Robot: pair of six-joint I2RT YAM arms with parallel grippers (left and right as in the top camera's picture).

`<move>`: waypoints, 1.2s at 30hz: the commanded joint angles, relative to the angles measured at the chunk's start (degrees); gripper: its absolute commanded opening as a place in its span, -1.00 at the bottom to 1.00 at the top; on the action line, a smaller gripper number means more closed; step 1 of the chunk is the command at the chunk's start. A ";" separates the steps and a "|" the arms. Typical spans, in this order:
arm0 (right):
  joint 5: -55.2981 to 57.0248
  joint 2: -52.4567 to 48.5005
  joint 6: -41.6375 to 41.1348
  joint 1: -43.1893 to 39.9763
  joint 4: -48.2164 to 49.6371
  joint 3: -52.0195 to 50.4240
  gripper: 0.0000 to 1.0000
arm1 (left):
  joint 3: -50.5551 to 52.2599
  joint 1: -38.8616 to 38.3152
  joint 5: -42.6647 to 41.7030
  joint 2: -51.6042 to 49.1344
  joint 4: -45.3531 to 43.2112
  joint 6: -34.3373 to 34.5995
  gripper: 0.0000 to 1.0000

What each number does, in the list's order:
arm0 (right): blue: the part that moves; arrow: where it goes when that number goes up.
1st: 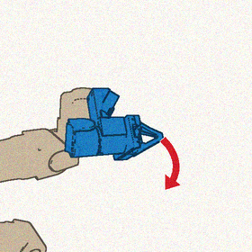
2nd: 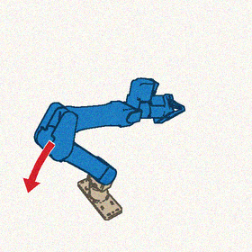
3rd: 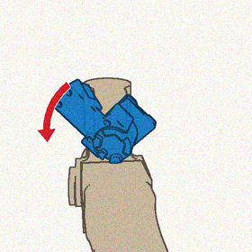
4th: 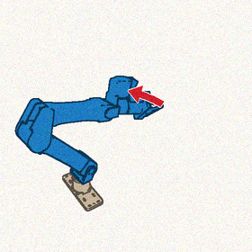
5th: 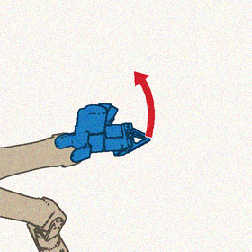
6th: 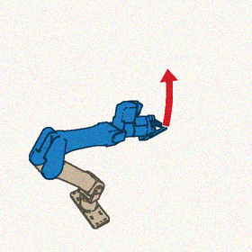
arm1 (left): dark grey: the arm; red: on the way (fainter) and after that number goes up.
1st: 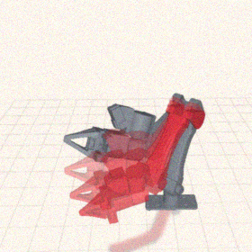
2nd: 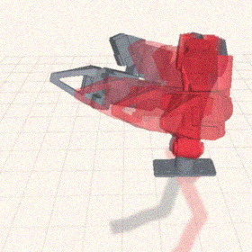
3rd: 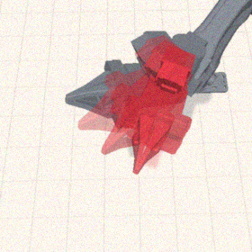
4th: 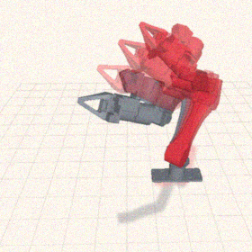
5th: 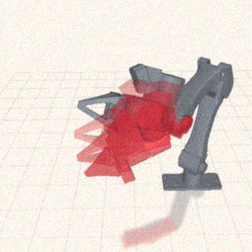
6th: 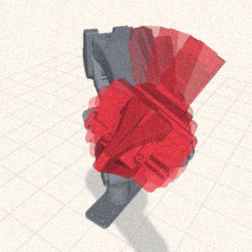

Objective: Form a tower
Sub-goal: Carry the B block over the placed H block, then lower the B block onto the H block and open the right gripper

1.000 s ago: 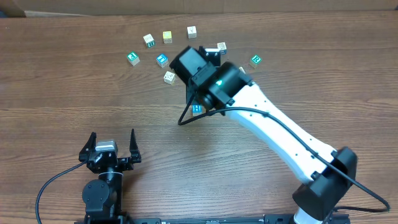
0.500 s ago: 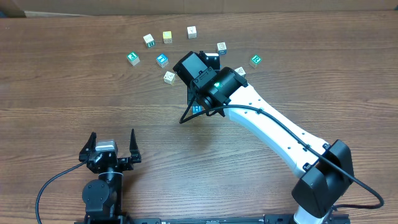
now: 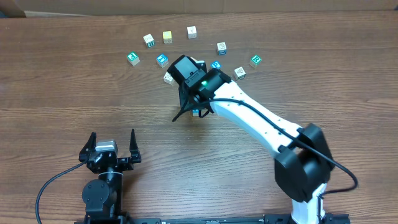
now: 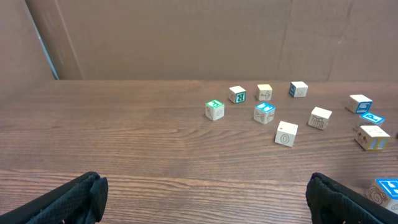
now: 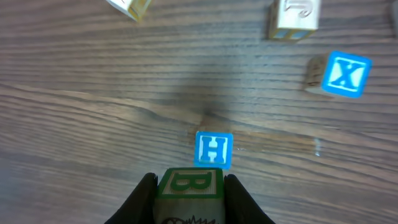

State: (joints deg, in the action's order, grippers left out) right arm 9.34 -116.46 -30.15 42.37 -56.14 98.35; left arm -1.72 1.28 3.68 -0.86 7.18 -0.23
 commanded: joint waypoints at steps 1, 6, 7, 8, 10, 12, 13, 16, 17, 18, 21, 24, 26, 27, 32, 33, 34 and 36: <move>-0.44 -1.75 2.27 -0.35 1.51 0.26 -0.73 | -0.37 0.57 0.76 0.55 0.70 -1.07 0.99; -0.42 -3.17 3.72 -0.55 1.86 0.26 -0.73 | -0.37 0.57 0.76 0.55 0.70 -1.07 0.99; -0.42 -3.30 3.72 -0.68 1.88 0.26 -0.73 | -0.37 0.57 0.76 0.55 0.70 -1.07 0.99; -0.42 -3.41 3.72 -0.81 1.88 0.26 -0.73 | -0.37 0.57 0.76 0.55 0.70 -1.05 0.99; -0.44 -3.48 3.72 -1.22 1.88 0.26 -0.73 | -0.37 0.57 0.76 0.55 0.70 -1.05 0.99; -0.44 -3.50 3.67 -1.68 1.84 0.26 -0.73 | -0.37 0.57 0.76 0.55 0.70 -1.07 0.99; -0.44 -3.50 3.65 -1.97 1.84 0.26 -0.73 | -0.37 0.57 0.76 0.55 0.70 -1.07 0.99; -0.46 -3.63 3.41 -2.40 1.66 0.24 -0.73 | -0.37 0.57 0.76 0.55 0.70 -1.05 0.99; -0.46 -3.69 3.41 -2.45 1.64 0.24 -0.73 | -0.37 0.57 0.76 0.55 0.70 -1.07 0.99; -0.46 -3.72 3.39 -2.45 1.66 0.24 -0.73 | -0.37 0.57 0.76 0.55 0.70 -1.07 0.99; -0.46 -3.85 3.08 -2.45 1.66 0.24 -0.73 | -0.37 0.57 0.76 0.55 0.70 -1.07 0.99; -0.46 -4.11 0.61 -2.45 1.68 0.24 -0.73 | -0.37 0.57 0.76 0.55 0.70 -1.07 0.99; -0.50 -4.22 -0.04 -2.45 1.70 0.24 -0.73 | -0.37 0.57 0.76 0.55 0.70 -1.07 0.99; -0.50 -4.22 -0.02 -2.45 1.68 0.24 -0.73 | -0.37 0.57 0.76 0.55 0.70 -1.07 0.99; -0.83 -4.22 -0.07 -2.45 1.70 0.24 -0.73 | -0.37 0.57 0.76 0.55 0.70 -1.07 0.99; -1.18 -4.22 -0.07 -2.45 1.81 0.24 -0.72 | -0.37 0.57 0.76 0.55 0.70 -1.07 0.99; -1.55 -4.22 -0.04 -2.43 1.88 0.24 -0.73 | -0.37 0.57 0.76 0.55 0.70 -1.07 0.99; -1.44 -4.22 -0.04 -2.43 1.90 0.24 -0.72 | -0.37 0.57 0.76 0.55 0.70 -1.07 0.99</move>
State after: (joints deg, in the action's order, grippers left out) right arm 8.34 -120.51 -29.71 39.88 -54.65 98.35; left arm -1.72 1.28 3.68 -0.86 7.16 -0.23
